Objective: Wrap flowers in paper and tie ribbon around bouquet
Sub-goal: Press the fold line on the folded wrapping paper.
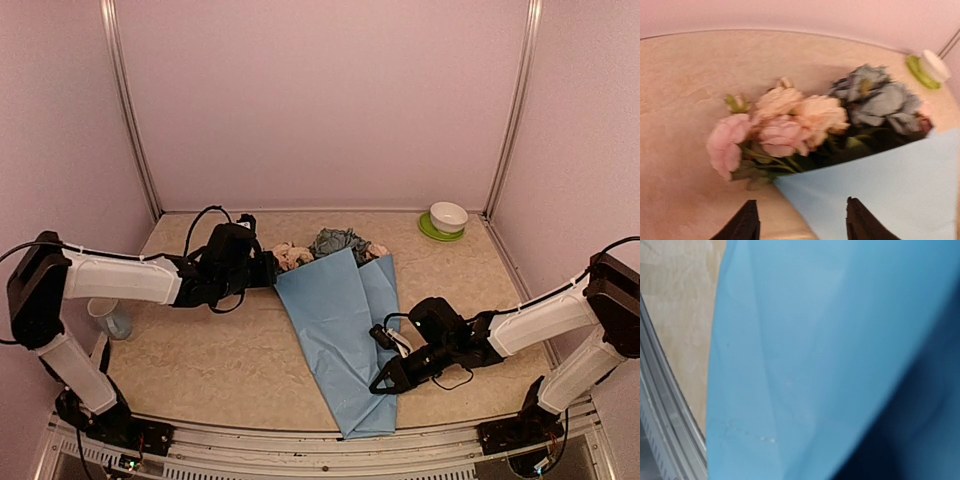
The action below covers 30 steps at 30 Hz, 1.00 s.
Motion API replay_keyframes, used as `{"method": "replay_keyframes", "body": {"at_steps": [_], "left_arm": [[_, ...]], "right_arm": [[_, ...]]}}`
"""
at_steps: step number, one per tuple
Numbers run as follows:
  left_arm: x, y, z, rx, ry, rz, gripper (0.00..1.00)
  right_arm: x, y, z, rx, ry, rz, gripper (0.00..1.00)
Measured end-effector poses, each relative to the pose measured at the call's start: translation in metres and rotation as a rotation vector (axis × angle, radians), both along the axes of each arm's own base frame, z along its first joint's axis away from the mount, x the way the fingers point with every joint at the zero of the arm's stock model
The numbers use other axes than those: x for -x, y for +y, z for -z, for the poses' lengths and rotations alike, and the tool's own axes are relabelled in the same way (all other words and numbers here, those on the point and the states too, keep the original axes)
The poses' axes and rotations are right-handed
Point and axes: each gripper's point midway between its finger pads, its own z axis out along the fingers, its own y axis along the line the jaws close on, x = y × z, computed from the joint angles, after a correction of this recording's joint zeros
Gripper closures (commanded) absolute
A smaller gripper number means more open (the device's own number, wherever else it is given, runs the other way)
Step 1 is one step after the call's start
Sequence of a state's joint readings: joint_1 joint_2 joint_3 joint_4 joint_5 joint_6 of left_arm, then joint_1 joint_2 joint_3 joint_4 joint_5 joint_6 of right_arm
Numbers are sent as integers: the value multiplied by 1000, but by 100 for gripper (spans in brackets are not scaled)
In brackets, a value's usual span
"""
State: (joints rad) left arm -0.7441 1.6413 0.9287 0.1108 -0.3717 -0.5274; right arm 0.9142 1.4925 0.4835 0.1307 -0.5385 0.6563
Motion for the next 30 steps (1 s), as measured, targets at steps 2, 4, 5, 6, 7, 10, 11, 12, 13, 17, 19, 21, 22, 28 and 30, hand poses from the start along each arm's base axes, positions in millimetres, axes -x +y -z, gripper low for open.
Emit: {"method": "replay_keyframes", "body": {"at_steps": [2,4,5,6,7,10,11,12,13,17,19,21,22,28,30], "left_arm": [[26,-25,-24,46,-37,83,71],[55,-53,-27,87,-27,188,80],[70,-67,-21,96,-7,250,82],[85,-79,-8,96,28,301,83],[96,-85,5,87,61,339,84],[126,-97,57,38,194,431,85],[132,-98,73,19,233,447,85],[136,-99,88,1,269,457,85],[138,-98,96,-9,289,462,86],[131,-98,108,-1,325,452,87],[117,-89,110,16,333,409,87],[102,-76,110,38,332,360,86],[94,-70,110,51,329,337,87],[54,-32,109,77,307,197,85],[39,-14,109,72,297,136,86]], "right_arm": [[0,0,0,-1,0,0,100],[0,0,0,-2,0,0,100],[0,1,0,0,1,0,100],[0,1,1,1,2,0,100],[0,1,2,2,3,-1,100],[0,2,2,-2,6,-6,100],[0,3,2,-3,9,-8,100],[0,4,2,-6,10,-10,100],[0,4,2,-7,10,-11,100],[0,4,2,-8,10,-13,100],[0,4,2,-8,9,-14,100],[0,4,2,-8,8,-15,100],[0,4,2,-8,8,-15,100],[0,4,2,-8,6,-17,100],[0,4,2,-8,6,-17,100]]}}
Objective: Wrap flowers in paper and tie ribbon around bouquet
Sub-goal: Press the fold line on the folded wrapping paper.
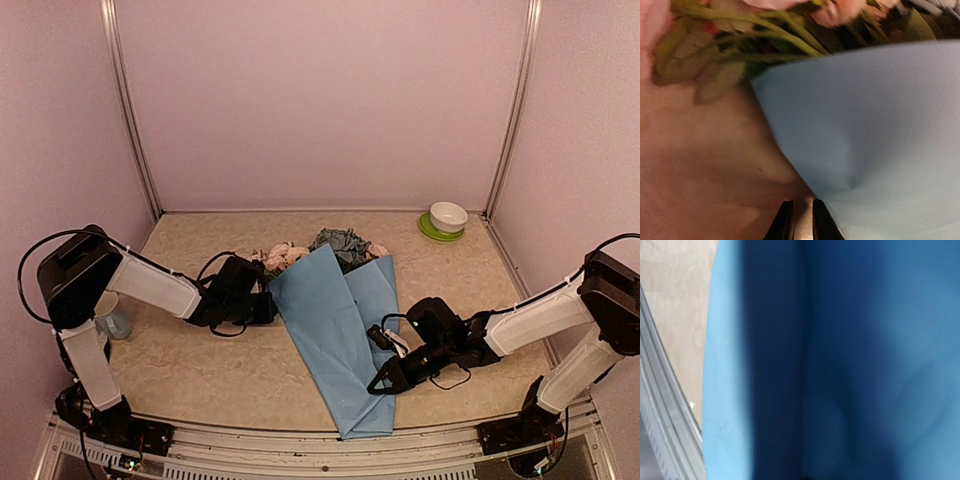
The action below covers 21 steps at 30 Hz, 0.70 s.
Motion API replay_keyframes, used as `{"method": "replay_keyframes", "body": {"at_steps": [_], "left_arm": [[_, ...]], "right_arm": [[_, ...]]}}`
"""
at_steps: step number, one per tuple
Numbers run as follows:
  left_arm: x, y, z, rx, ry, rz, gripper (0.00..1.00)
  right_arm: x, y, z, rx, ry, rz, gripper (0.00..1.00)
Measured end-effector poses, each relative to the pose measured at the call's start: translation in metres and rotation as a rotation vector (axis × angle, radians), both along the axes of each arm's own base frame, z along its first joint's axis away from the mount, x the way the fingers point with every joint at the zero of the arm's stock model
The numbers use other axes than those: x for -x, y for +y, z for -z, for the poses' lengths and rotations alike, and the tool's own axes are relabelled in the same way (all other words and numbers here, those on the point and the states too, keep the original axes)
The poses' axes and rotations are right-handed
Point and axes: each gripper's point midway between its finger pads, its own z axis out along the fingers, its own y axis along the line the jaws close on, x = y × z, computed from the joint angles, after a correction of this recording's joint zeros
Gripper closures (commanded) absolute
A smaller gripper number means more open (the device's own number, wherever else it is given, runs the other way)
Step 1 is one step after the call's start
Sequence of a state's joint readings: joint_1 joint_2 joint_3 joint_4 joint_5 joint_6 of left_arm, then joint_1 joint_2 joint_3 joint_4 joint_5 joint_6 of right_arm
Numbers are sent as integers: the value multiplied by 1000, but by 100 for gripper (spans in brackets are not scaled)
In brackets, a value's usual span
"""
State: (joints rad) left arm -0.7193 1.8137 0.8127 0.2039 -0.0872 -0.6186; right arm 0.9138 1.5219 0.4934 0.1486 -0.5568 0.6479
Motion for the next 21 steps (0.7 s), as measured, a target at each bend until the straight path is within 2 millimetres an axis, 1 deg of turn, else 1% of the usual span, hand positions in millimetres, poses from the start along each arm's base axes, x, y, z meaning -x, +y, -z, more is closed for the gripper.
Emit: {"method": "replay_keyframes", "body": {"at_steps": [4,7,9,11,12,13,14,17,18,19,20,21], "left_arm": [[-29,33,-1,-42,-9,-99,85],[-45,56,-2,-84,-16,-161,87],[-50,62,-6,-101,-28,-177,87],[-47,60,-12,-114,-43,-173,87],[-43,56,-18,-124,-62,-160,86],[-38,46,-28,-129,-92,-132,86],[-29,30,-40,-124,-127,-85,87],[0,-28,-73,-48,-205,85,92],[8,-39,-74,-39,-208,120,93],[11,-47,-74,-22,-205,144,93],[11,-47,-70,-20,-196,147,93],[8,-44,-63,-28,-181,140,93]], "right_arm": [[0,-1,0,2,0,1,100],[1,-1,-2,3,-1,2,100],[1,-2,-2,2,-2,3,100],[1,-2,-3,3,-1,3,100],[1,-2,-3,3,-1,3,100],[1,-2,-3,3,-1,3,100],[1,-2,-3,3,-1,3,100],[1,-2,-2,4,-1,3,100],[1,-2,-2,4,0,3,100],[1,-2,-2,4,0,2,100],[1,-2,-2,5,0,2,100],[1,-2,-2,5,0,2,100]]}}
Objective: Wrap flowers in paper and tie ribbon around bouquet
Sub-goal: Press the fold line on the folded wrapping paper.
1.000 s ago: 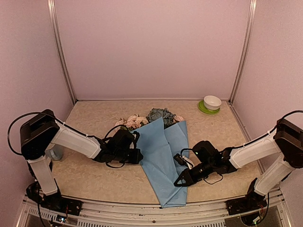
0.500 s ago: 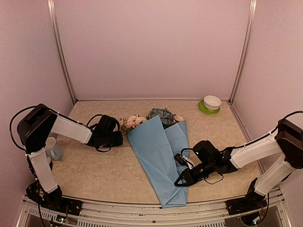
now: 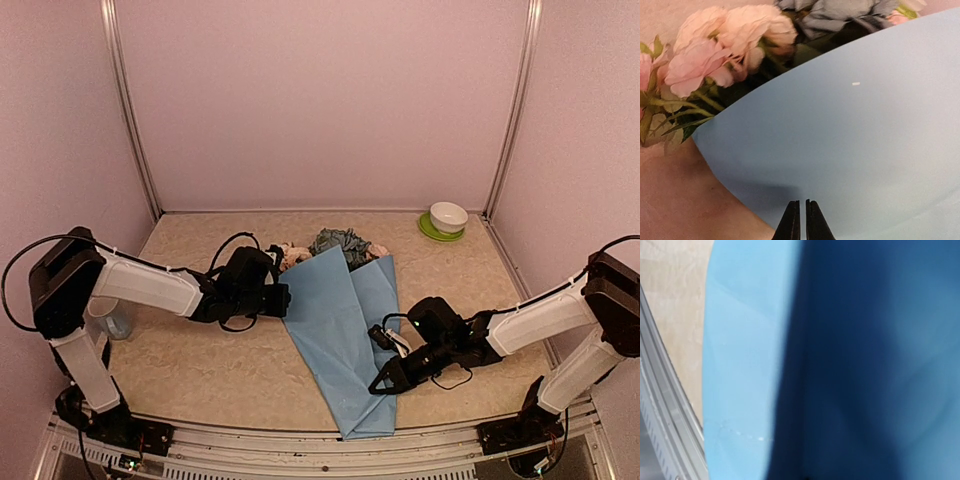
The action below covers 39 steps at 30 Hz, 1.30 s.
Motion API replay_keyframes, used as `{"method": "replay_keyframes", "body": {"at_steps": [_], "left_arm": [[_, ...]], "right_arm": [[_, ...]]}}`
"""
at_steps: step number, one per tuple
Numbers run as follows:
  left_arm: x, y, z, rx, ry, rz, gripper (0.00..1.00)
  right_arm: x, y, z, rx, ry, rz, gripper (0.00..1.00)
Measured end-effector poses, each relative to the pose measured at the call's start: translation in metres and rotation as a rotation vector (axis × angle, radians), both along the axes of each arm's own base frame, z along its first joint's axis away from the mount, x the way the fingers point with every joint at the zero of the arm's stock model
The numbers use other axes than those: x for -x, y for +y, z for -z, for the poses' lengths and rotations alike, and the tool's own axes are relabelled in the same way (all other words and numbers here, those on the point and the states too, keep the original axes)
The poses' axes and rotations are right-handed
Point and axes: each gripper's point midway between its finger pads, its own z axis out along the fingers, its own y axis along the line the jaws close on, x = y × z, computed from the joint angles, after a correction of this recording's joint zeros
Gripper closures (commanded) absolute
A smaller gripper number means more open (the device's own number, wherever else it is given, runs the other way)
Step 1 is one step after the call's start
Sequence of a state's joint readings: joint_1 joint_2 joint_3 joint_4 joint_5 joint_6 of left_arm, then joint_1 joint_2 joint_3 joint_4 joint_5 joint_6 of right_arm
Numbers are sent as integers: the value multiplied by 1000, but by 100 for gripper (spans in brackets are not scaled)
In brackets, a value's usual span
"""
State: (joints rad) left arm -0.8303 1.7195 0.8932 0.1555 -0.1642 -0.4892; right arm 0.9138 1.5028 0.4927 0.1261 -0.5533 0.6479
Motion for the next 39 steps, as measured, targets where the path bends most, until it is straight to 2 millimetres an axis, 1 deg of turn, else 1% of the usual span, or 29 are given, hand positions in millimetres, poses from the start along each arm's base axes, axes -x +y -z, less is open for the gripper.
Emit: {"method": "replay_keyframes", "body": {"at_steps": [4,5,7,9,12,13,15,18,20,22,23,24,25,26,28,29,30,31,32,33,35,36,39], "left_arm": [[-15,24,35,-57,63,-57,93],[-17,27,41,-66,73,-66,93],[-23,32,52,-84,95,-78,93],[-31,31,59,-96,105,-82,93],[-45,30,62,-105,110,-97,93],[-50,33,62,-106,111,-108,93],[-57,45,63,-118,112,-142,93],[-72,72,64,-145,109,-225,94],[-78,85,64,-160,105,-265,94],[-80,95,61,-181,101,-295,94],[-77,95,58,-193,92,-297,94],[-72,92,51,-206,76,-291,93],[-65,84,41,-214,54,-270,93],[-55,69,27,-211,25,-234,93],[-28,27,-2,-176,-38,-122,93],[-8,3,-16,-151,-64,-47,94],[17,-24,-28,-122,-82,43,94],[44,-50,-37,-93,-90,134,95],[72,-72,-41,-68,-86,224,95],[98,-89,-39,-54,-72,302,95],[133,-105,-27,-52,-32,410,95],[148,-110,-17,-62,-7,453,95],[178,-121,19,-114,62,549,95]], "right_arm": [[0,0,0,1,1,0,100],[0,0,0,1,1,0,100],[0,0,0,1,1,0,100],[0,0,0,1,0,0,100],[0,0,0,0,0,0,100],[0,0,0,0,0,0,100],[0,0,0,0,0,0,100],[0,0,0,1,1,0,100],[0,0,0,1,1,0,100],[0,0,0,2,1,0,100],[0,0,0,2,2,0,100],[0,0,0,3,2,0,100],[0,0,1,3,2,0,100],[0,0,1,4,3,0,100],[0,0,1,6,4,0,100],[0,0,1,6,4,0,100],[0,0,1,6,4,-1,100],[0,0,1,7,5,-1,100],[0,1,1,7,5,0,100],[0,1,2,7,6,-1,100],[-1,2,1,8,7,-2,100],[-1,2,1,7,8,-3,100],[-1,3,2,7,11,-5,100]]}}
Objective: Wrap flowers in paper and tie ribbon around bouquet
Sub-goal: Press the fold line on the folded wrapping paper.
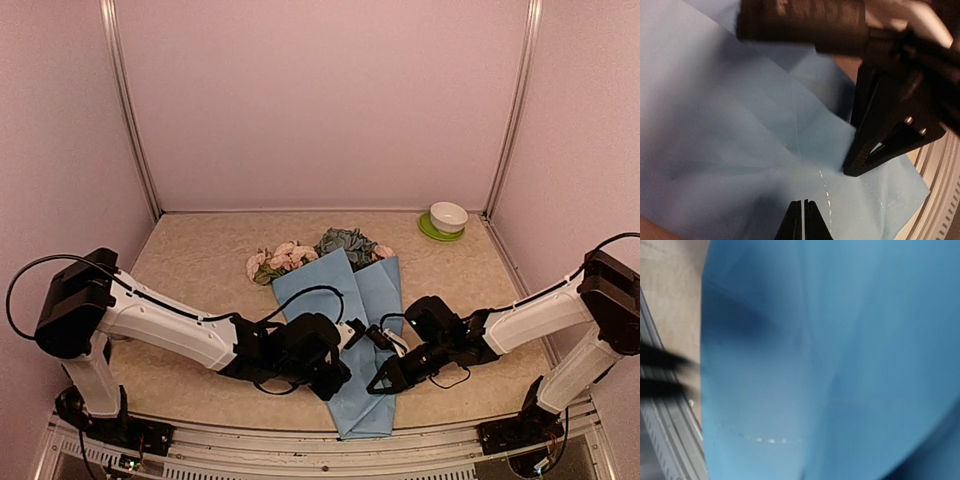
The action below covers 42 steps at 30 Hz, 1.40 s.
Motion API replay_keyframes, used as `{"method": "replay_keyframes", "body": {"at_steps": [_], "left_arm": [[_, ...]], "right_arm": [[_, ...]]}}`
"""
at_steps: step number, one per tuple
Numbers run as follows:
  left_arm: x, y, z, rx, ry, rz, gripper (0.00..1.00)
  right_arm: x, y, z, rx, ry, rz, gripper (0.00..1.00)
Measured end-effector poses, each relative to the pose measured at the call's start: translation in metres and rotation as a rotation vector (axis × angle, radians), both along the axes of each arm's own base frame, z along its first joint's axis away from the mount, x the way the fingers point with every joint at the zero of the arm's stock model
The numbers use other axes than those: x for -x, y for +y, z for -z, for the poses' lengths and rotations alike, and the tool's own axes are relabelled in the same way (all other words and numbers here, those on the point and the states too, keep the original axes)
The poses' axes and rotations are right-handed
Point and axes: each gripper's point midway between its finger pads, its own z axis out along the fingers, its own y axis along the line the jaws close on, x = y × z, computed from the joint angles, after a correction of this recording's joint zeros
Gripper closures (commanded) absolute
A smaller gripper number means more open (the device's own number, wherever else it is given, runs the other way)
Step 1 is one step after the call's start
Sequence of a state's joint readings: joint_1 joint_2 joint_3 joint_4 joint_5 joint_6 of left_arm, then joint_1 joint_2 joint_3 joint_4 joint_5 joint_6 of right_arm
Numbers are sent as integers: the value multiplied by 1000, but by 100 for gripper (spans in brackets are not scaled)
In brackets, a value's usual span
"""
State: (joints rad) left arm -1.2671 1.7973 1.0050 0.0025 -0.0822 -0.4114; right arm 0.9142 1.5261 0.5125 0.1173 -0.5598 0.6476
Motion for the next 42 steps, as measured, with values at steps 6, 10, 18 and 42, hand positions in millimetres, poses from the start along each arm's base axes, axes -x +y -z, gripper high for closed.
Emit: {"method": "replay_keyframes", "body": {"at_steps": [6,10,18,42], "left_arm": [[13,-3,43,-78,71,36,98],[1,14,47,-53,109,-18,98],[-24,54,48,-26,150,-150,98],[-32,77,10,-65,8,-207,98]], "right_arm": [[0,0,0,0,0,1,100],[-1,0,0,1,-1,3,100],[-1,0,0,1,-2,2,100],[-2,0,0,5,-12,2,100]]}}
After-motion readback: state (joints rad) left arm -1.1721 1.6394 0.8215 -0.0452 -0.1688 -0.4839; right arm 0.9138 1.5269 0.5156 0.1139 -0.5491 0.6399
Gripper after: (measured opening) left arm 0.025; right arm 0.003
